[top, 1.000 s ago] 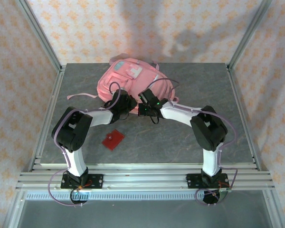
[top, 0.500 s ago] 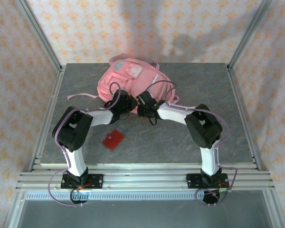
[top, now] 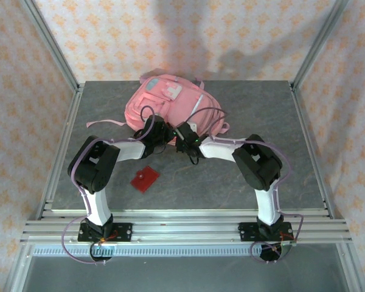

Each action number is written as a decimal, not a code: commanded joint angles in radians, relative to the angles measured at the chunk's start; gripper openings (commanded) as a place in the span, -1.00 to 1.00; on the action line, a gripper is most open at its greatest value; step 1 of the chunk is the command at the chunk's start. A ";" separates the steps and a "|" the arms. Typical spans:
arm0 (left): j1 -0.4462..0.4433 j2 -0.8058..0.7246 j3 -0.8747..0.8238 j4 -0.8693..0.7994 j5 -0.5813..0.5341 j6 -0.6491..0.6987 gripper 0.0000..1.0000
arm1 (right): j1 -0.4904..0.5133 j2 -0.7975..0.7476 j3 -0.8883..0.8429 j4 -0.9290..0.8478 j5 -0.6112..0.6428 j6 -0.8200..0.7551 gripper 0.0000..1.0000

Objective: Pack the student bag

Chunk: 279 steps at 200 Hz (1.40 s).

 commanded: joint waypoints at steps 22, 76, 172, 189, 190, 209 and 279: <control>0.000 0.015 0.001 0.042 0.012 -0.006 -1.00 | -0.006 -0.009 -0.038 0.019 -0.029 0.021 -0.54; -0.001 0.015 -0.001 0.047 0.017 -0.008 -1.00 | -0.016 0.051 0.015 0.010 0.022 0.018 -0.60; 0.012 0.005 -0.023 0.014 0.000 0.026 -1.00 | -0.050 -0.079 0.040 -0.221 -0.004 -0.048 -1.00; 0.023 -0.004 -0.045 0.010 -0.004 0.035 -1.00 | -0.079 -0.103 0.034 -0.306 -0.020 -0.082 -1.00; 0.023 -0.004 -0.046 0.011 -0.005 0.035 -1.00 | -0.081 -0.104 0.035 -0.312 -0.020 -0.084 -1.00; 0.034 -0.015 -0.066 0.006 -0.006 0.045 -1.00 | -0.115 -0.111 0.025 -0.385 -0.010 -0.126 -1.00; 0.025 -0.063 -0.037 -0.106 0.013 0.194 -1.00 | -0.136 -0.244 -0.071 -0.417 -0.022 -0.230 -1.00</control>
